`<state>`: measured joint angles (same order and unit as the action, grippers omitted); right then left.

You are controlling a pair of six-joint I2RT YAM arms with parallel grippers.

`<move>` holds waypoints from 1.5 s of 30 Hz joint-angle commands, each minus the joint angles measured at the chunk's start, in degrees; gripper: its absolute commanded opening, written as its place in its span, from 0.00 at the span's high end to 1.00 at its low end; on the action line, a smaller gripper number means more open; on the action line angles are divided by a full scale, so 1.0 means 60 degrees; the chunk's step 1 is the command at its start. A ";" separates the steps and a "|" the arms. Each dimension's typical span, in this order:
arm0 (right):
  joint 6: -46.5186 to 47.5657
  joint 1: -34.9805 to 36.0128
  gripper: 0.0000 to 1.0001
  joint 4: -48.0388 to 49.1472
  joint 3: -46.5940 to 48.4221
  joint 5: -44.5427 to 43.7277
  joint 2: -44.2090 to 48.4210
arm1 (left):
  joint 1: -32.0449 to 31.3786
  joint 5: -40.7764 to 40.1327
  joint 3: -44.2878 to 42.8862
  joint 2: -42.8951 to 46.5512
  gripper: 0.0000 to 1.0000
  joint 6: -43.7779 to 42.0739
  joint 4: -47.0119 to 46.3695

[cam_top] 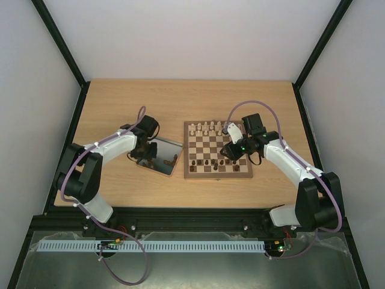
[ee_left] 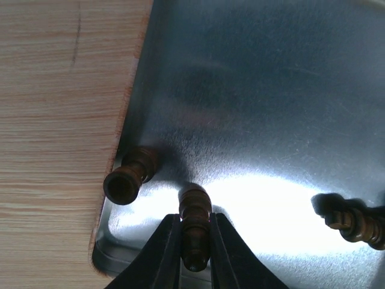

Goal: Set up the chess pieces on the board

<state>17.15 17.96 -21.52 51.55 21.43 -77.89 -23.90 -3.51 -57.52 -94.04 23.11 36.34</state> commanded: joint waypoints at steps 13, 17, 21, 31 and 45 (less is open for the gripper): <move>-0.0097 -0.0033 0.59 0.0011 -0.0117 -0.0265 0.0252 | -0.1197 -0.0406 -0.2444 -0.0641 0.93 -0.0128 0.0598; -0.0111 -0.0034 0.59 0.0034 -0.0125 -0.0353 0.0251 | -0.1556 -0.0334 -0.2901 -0.0904 0.93 -0.0221 0.0605; -0.0161 -0.0032 0.59 0.0070 -0.0124 -0.0519 0.0237 | -0.2082 -0.0138 -0.3544 -0.1176 0.93 -0.0356 0.0745; -0.0162 -0.0037 0.59 0.0078 -0.0139 -0.0578 0.0235 | -0.3176 0.0404 -0.4915 -0.2305 0.93 -0.0509 0.1010; -0.0134 -0.0028 0.59 0.0083 -0.0150 -0.0567 0.0194 | -0.3560 0.0524 -0.5357 -0.3268 0.93 -0.0600 0.0889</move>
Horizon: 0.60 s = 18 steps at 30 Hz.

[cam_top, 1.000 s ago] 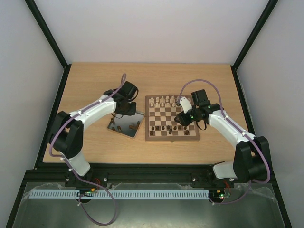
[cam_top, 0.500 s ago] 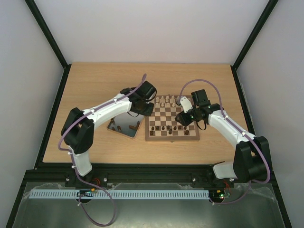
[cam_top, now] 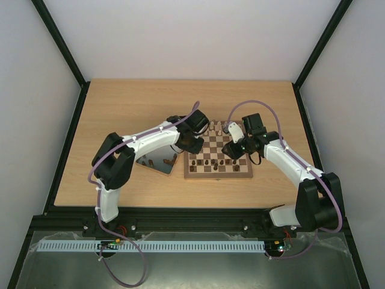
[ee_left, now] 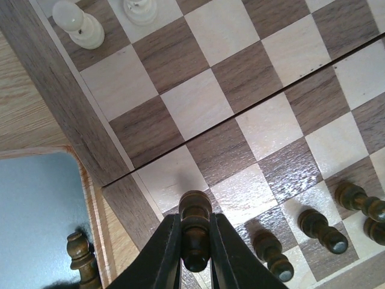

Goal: Set up the chess pieces on the board

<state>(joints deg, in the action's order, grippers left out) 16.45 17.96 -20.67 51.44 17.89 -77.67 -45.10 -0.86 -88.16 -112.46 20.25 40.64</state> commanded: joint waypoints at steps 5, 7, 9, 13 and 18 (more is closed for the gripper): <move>-0.0017 -0.0042 0.59 -0.0073 -0.0136 0.0089 0.0113 | -0.0027 0.0151 -0.0276 -0.0323 0.88 -0.0131 0.0133; 0.0001 -0.0041 0.59 -0.0075 -0.0136 0.0127 0.0124 | -0.0023 0.0185 -0.0289 -0.0365 0.86 -0.0151 0.0140; -0.0016 -0.0041 0.59 -0.0079 -0.0130 0.0152 0.0127 | -0.0027 0.0199 -0.0316 -0.0371 0.79 -0.0167 0.0155; -0.0001 -0.0048 0.59 -0.0084 -0.0114 0.0204 0.0188 | -0.0015 0.0177 -0.0567 -0.0126 0.59 -0.0152 0.0467; 0.0114 -0.0033 0.56 -0.0374 0.0434 0.0483 0.0196 | 0.0673 -0.0269 0.0006 0.1453 0.52 -0.0327 0.0432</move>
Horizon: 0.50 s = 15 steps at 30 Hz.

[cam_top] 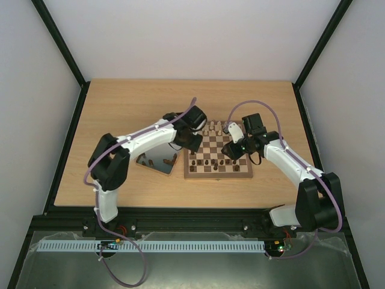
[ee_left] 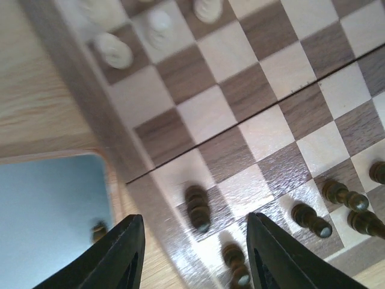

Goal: Set up the chess pieces on the board

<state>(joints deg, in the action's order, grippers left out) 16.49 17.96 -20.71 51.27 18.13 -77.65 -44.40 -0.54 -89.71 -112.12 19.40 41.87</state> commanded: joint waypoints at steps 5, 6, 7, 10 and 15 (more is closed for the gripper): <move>0.0304 0.0084 0.54 -0.1021 0.1341 0.0565 -0.0383 | 0.1307 -0.0566 0.1734 0.3014 0.51 -0.0468 -0.0625; 0.0363 0.0155 0.53 -0.1149 0.1521 0.0523 -0.0483 | 0.1448 -0.0637 0.2017 0.3318 0.50 -0.0491 -0.0778; 0.0404 0.0221 0.52 -0.1284 0.1708 0.0468 -0.0591 | 0.1601 -0.0683 0.2279 0.3600 0.49 -0.0497 -0.0882; 0.0504 0.0538 0.52 -0.1607 0.2286 0.0205 -0.0975 | 0.1939 -0.0861 0.3036 0.4492 0.48 -0.0529 -0.1353; 0.0683 0.1373 0.51 -0.2178 0.3375 -0.0494 -0.1793 | 0.2362 -0.1287 0.4602 0.5926 0.45 -0.0584 -0.2476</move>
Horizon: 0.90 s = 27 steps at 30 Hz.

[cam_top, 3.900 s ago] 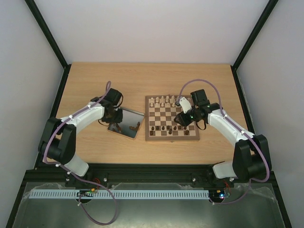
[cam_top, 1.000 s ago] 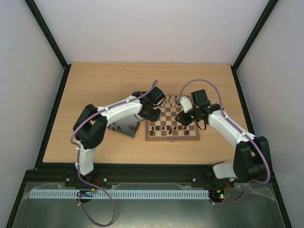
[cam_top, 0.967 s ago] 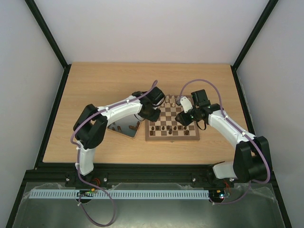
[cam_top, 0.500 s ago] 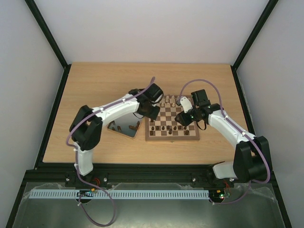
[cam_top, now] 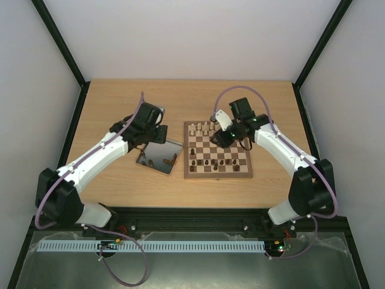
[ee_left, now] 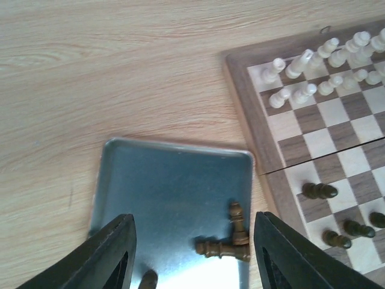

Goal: Set up the chess pieces on the board

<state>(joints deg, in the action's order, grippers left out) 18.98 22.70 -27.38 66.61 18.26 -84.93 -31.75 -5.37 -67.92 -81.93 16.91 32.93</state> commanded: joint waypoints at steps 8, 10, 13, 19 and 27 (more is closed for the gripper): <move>0.0255 0.1822 0.49 -0.1756 0.2549 -0.1051 -0.2239 | 0.0615 -0.1222 0.1988 0.1897 0.41 -0.0283 -0.1759; 0.0314 0.2140 0.49 -0.1911 0.2758 -0.1339 -0.2720 | 0.0645 -0.1512 0.1946 0.1878 0.41 -0.0231 -0.1667; 0.0351 0.2534 0.49 -0.2026 0.3018 -0.1818 -0.3303 | 0.0676 -0.1669 0.1997 0.1920 0.41 -0.0218 -0.1653; 0.0202 0.2822 0.50 -0.2095 0.3353 -0.2140 -0.4079 | 0.0684 -0.1744 0.2041 0.1936 0.41 -0.0215 -0.1636; 0.0121 0.2815 0.55 -0.2055 0.3451 -0.2032 -0.4507 | 0.0678 -0.1684 0.2040 0.1855 0.41 -0.0210 -0.1620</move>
<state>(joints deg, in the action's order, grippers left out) 20.21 39.66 -36.45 85.30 6.13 -110.21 -27.94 -14.44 -56.47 -71.37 15.97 23.88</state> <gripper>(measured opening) 0.463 0.586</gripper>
